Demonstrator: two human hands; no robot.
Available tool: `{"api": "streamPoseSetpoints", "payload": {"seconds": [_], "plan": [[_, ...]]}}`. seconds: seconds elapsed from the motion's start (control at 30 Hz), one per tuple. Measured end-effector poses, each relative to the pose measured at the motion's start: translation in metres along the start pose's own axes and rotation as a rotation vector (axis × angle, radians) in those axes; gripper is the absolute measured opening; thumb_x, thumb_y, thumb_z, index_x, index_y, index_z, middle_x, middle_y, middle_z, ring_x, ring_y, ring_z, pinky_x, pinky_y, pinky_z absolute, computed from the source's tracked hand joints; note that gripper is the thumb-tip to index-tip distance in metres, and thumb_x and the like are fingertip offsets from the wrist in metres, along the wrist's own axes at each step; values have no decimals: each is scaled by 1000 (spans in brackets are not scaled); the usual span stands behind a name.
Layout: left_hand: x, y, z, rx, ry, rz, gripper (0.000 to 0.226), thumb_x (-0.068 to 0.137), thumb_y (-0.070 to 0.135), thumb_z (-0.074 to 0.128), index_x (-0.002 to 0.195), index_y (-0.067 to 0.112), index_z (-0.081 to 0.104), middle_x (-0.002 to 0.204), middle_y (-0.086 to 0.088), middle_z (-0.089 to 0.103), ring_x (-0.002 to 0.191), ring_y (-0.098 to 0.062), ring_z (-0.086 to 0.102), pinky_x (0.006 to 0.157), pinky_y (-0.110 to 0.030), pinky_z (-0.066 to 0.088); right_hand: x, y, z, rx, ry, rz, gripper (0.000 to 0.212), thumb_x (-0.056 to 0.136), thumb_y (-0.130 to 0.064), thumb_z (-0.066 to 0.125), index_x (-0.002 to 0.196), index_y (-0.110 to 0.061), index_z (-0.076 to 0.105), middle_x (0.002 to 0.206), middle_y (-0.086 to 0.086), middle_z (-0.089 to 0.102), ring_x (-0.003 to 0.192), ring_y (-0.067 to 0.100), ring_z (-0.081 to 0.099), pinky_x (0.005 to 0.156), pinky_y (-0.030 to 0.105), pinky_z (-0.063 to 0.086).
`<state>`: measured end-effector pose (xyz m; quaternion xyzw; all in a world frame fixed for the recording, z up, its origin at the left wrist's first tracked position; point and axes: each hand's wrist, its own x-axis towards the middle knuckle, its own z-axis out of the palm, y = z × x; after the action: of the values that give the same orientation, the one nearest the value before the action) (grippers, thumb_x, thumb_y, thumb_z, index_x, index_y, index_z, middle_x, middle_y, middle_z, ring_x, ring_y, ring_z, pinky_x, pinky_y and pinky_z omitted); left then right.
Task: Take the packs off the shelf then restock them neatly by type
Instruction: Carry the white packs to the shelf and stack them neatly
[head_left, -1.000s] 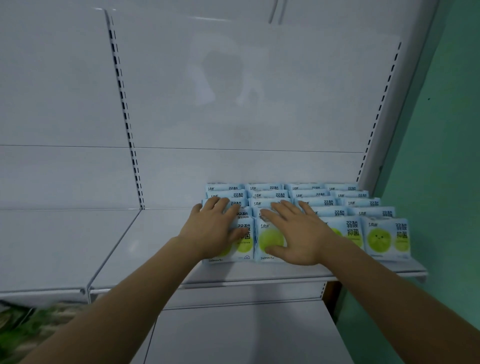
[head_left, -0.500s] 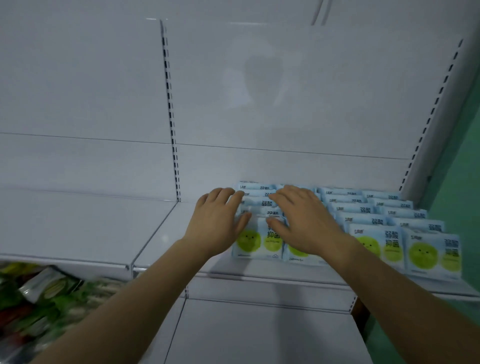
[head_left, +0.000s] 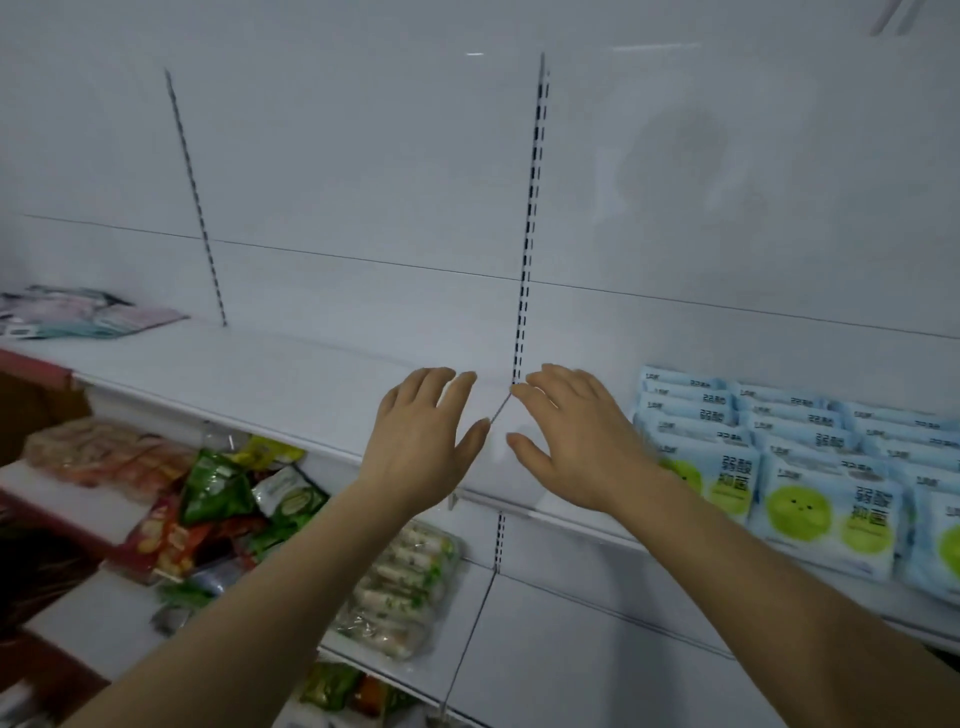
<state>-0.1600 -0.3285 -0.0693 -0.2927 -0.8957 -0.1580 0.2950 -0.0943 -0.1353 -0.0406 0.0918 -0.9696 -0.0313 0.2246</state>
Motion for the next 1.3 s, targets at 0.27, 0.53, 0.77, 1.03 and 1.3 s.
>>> {"api": "streamPoseSetpoints", "payload": {"seconds": [0.27, 0.53, 0.77, 1.03, 1.3], "plan": [[-59, -121, -67, 118, 4, -136, 59, 97, 52, 39, 144, 16, 45, 143, -10, 50, 135, -31, 41, 105, -50, 43, 65, -136, 16, 28, -21, -125, 74, 93, -58, 20, 147, -15, 44, 151, 11, 45, 145, 31, 32, 120, 50, 24], [-160, -265, -136, 253, -45, -396, 57, 99, 53, 43, 147, 23, 37, 151, -4, 40, 143, -26, 30, 115, -48, 32, 132, -313, 49, 138, -46, -325, 70, 92, -56, 26, 149, -17, 40, 153, 9, 40, 147, 29, 26, 121, 48, 19], [-248, -381, -173, 361, -95, -661, 59, 99, 56, 40, 151, 30, 28, 156, 1, 34, 146, -24, 24, 117, -47, 30, 188, -470, 101, 175, -64, -572, 67, 93, -58, 29, 149, -21, 36, 151, 7, 41, 140, 28, 34, 118, 49, 25], [-329, -520, -172, 435, -262, -927, 63, 100, 55, 40, 154, 28, 24, 159, 0, 28, 148, -25, 21, 117, -47, 31, 261, -622, 204, 332, -150, -810, 64, 100, -54, 37, 155, -22, 28, 158, 5, 33, 148, 27, 22, 121, 47, 18], [-363, -644, -148, 415, -392, -1079, 60, 100, 55, 42, 152, 27, 30, 155, 2, 34, 144, -23, 27, 112, -41, 35, 339, -729, 309, 367, -327, -923, 62, 101, -49, 38, 155, -21, 25, 158, 5, 30, 149, 26, 20, 122, 47, 18]]}}
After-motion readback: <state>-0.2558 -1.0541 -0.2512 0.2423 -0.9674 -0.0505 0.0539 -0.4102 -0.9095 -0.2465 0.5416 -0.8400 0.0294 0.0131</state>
